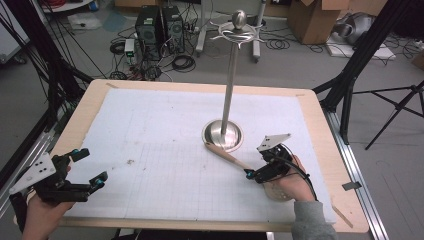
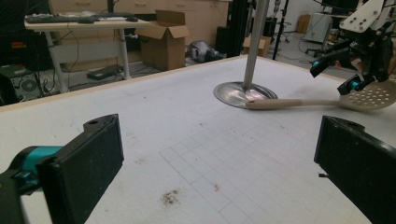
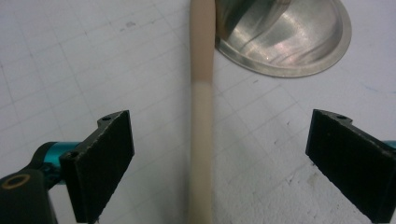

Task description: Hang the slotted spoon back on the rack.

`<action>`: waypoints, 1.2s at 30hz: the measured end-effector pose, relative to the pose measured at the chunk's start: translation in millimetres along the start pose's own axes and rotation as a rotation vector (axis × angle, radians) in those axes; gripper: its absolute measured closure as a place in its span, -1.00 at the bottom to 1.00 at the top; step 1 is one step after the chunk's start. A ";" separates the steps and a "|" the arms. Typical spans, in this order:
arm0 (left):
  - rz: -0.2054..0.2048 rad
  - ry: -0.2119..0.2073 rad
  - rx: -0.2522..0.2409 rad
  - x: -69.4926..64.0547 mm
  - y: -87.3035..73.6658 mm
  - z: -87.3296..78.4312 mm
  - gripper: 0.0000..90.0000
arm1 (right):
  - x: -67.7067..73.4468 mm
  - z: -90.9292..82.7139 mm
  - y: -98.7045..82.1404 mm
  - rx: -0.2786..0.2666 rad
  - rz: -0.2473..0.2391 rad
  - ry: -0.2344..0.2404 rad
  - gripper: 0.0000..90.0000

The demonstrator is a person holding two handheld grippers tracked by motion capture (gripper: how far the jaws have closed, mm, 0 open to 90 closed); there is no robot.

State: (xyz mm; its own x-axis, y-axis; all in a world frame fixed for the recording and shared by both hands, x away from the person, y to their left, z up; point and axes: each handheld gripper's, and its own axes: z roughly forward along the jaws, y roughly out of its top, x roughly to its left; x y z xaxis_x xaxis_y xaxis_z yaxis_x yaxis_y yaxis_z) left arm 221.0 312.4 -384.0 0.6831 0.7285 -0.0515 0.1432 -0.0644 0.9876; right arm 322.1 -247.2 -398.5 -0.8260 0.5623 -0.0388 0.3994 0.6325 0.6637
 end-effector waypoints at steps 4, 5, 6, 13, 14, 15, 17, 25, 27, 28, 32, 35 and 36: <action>-0.001 0.000 0.007 0.7 -1.1 0.5 -0.96 | -0.9 2.0 -0.9 0.023 0.002 -0.004 -0.85; -0.001 0.000 0.007 0.7 -1.1 0.5 -0.96 | -1.2 2.6 -1.2 0.029 0.000 -0.006 -0.84; -0.002 0.000 0.007 0.7 -1.1 0.6 -0.96 | -1.2 2.6 -1.2 0.029 0.000 -0.006 -0.84; -0.003 0.005 0.006 1.3 -1.6 0.1 -0.96 | -2.9 6.7 -2.2 0.056 -0.001 0.023 -0.60; -0.003 0.007 0.005 1.4 -1.6 0.0 -0.96 | -3.1 7.5 -2.4 0.059 0.002 0.027 -0.61; -0.003 0.007 0.005 1.4 -1.6 0.0 -0.96 | -3.1 7.5 -2.4 0.059 0.002 0.027 -0.61; -0.003 0.012 0.001 1.7 -1.6 -0.3 -0.96 | -4.4 8.9 -3.4 0.076 0.002 0.022 -0.59; -0.006 0.015 0.002 2.5 -2.3 -0.6 -0.96 | -7.0 10.8 -5.0 0.108 0.007 0.057 -0.39; -0.006 0.014 0.002 2.4 -2.3 -0.5 -0.96 | -6.7 11.3 -5.2 0.116 0.000 0.063 -0.37; -0.006 0.014 0.003 2.3 -2.3 -0.5 -0.96 | -6.1 11.2 -5.2 0.125 0.002 0.062 -0.36; -0.009 0.012 0.005 2.0 -2.8 0.1 -0.96 | -6.3 12.9 -6.0 0.142 -0.006 0.062 -0.32; -0.011 0.011 0.006 2.0 -3.0 0.2 -0.96 | -6.0 13.7 -6.2 0.152 -0.005 0.070 -0.28; -0.009 0.011 0.005 2.1 -2.9 0.2 -0.96 | -5.9 14.0 -6.2 0.154 -0.008 0.069 -0.27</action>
State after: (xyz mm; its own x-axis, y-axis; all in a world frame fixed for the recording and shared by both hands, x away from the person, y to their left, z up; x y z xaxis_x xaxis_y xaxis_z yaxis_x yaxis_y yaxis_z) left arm 222.2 314.0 -387.1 0.6741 0.7363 -0.0591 0.1532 -0.0611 0.9863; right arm 330.0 -247.0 -412.9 -0.8528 0.5221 0.0112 0.4444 0.7143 0.5406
